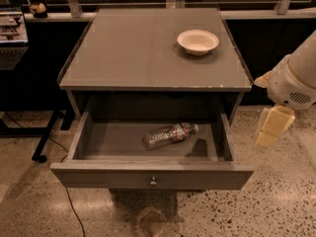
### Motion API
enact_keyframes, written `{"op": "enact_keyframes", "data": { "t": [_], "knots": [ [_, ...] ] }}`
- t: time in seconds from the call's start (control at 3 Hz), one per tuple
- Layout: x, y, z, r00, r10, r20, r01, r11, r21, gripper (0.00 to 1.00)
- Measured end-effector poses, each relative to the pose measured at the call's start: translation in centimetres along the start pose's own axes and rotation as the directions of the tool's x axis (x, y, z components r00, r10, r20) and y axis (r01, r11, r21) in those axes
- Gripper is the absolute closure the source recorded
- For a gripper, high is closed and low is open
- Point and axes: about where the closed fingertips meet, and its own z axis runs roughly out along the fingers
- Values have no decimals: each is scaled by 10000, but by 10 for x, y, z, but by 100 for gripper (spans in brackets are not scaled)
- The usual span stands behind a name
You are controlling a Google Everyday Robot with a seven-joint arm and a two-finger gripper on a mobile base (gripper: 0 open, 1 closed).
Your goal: Pick water bottle from top drawer and place on counter
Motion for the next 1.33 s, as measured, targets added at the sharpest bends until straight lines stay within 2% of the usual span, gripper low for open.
{"op": "enact_keyframes", "data": {
  "t": [0.33, 0.67, 1.33],
  "knots": [
    [4, -6, 32, 9993, 173, 324, -175, 9998, 56, 0],
    [-16, -19, 82, 9966, 327, 757, -326, 9995, -29, 0],
    [-16, -17, 80, 9955, 480, 818, -491, 9987, 121, 0]
  ]
}}
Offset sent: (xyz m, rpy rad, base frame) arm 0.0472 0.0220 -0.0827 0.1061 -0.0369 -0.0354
